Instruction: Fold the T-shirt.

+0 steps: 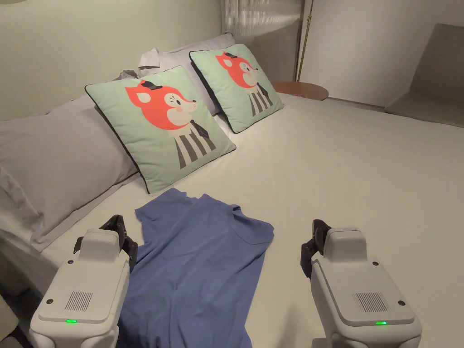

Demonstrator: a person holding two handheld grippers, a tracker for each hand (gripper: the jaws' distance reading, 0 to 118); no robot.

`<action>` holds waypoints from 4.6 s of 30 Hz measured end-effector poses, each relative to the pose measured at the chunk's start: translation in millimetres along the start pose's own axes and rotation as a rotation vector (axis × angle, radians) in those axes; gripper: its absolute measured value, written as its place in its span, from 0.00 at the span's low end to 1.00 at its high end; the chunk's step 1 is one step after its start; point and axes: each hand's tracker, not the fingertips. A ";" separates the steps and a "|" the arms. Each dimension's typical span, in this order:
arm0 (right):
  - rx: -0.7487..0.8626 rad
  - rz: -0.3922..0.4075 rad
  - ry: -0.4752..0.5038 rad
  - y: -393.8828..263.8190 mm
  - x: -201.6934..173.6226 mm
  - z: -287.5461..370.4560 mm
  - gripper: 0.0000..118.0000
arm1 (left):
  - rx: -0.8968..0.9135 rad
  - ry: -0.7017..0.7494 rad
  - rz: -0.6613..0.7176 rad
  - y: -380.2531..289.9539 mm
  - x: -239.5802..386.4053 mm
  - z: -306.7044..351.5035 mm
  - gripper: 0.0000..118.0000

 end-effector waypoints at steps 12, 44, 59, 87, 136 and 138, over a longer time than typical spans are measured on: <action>-0.016 0.013 0.015 1.3 6.2 0.4 0.01 | -0.280 -0.088 0.102 -13.5 7.8 -44.8 0.67; -0.036 -0.019 -0.161 -8.8 97.3 38.9 0.01 | -0.576 -0.383 0.164 8.9 88.8 -96.5 0.03; 0.048 -0.056 -0.336 0.0 173.7 110.1 0.01 | -0.198 -0.805 0.177 211.3 206.0 -29.5 0.03; 0.012 -0.076 -0.657 -21.5 261.5 226.2 0.01 | -0.742 -1.124 -0.159 34.8 479.5 3.5 0.03; 0.034 -0.055 -0.574 -4.1 229.2 196.9 0.01 | -0.647 -0.706 0.085 29.6 259.3 -11.6 0.00; 0.027 -0.057 -0.575 -6.3 230.6 196.3 0.01 | -0.708 -0.709 0.061 11.8 259.2 -8.7 0.00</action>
